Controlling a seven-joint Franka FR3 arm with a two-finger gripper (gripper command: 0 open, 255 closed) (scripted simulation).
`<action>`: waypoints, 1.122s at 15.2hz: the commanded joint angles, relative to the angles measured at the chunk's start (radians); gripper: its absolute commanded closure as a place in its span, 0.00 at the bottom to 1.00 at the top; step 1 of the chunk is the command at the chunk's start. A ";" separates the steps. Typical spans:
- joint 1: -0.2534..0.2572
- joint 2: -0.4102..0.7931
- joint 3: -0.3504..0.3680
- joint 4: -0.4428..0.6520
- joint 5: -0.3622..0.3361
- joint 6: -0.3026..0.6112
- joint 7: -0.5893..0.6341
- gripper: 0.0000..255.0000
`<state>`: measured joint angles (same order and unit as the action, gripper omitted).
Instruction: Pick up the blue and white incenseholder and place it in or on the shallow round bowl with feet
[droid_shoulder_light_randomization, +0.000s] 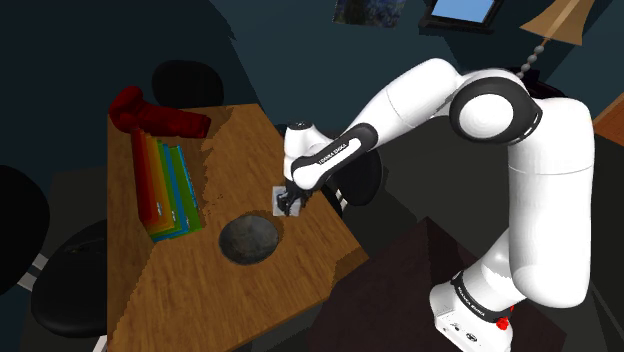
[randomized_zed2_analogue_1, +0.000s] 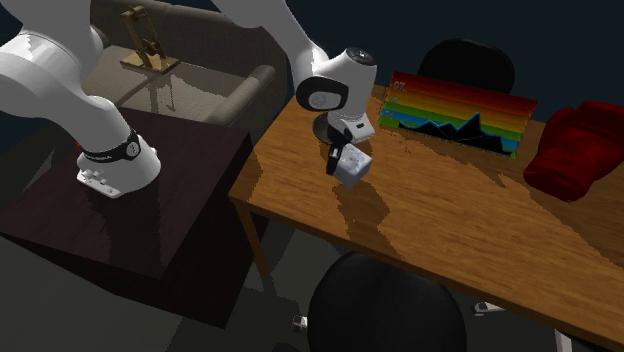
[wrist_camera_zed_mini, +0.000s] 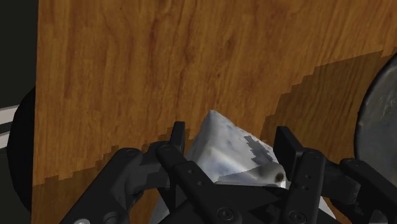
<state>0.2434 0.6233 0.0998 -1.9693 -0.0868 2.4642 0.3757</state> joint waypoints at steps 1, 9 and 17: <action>-0.003 -0.024 0.002 -0.007 0.003 -0.016 -0.003 1.00; -0.010 -0.113 0.012 -0.022 0.015 -0.090 -0.011 1.00; -0.016 -0.194 0.020 -0.022 0.027 -0.170 -0.018 1.00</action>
<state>0.2286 0.4422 0.1186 -1.9873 -0.0611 2.3018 0.3590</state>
